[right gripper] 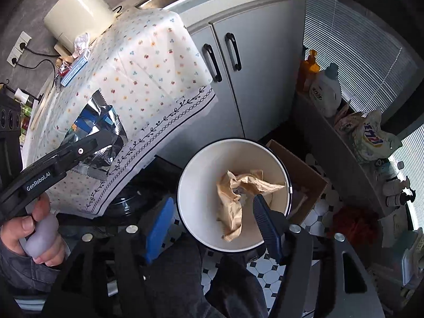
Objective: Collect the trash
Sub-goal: 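Carry both held items to the white bin and open both tools, then move both tools back toward the counter, then grasp the crumpled foil with the left tool while the right tool grasps a red paper piece, then carry both held items over the white bin and open both tools, then move both tools back toward the counter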
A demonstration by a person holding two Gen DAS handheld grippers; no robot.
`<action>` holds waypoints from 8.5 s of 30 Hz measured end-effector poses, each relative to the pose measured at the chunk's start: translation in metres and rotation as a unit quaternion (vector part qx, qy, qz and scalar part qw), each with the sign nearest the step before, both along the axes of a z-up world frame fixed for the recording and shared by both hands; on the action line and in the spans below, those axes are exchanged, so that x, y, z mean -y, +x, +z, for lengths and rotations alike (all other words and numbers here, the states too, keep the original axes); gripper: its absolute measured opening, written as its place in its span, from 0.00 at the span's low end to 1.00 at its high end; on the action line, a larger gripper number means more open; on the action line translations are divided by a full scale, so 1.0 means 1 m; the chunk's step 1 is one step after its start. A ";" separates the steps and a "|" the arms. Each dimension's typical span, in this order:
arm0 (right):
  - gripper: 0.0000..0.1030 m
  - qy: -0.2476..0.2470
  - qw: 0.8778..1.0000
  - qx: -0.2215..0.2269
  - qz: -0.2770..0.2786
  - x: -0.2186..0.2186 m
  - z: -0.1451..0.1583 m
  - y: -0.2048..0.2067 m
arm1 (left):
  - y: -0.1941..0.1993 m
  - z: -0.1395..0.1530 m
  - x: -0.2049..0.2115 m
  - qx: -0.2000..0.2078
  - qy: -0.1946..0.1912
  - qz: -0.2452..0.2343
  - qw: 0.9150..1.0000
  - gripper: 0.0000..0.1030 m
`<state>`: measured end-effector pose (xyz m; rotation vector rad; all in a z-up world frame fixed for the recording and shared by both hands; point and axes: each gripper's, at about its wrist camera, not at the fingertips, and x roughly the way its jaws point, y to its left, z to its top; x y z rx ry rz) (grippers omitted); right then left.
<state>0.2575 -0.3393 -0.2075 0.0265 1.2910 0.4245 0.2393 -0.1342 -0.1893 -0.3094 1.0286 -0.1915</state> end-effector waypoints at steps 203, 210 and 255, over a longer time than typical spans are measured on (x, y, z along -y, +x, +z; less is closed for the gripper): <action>0.58 0.023 0.991 0.104 -0.087 0.068 0.058 -0.005 | -0.003 0.040 0.061 0.018 -0.014 -0.058 0.998 0.71; 0.61 0.027 0.991 0.103 -0.079 0.045 0.058 0.002 | 0.000 0.048 0.024 0.021 0.001 -0.022 1.000 0.81; 0.92 0.036 0.979 0.197 0.043 -0.289 0.112 0.076 | -0.002 0.094 -0.293 0.112 0.047 0.147 0.982 0.94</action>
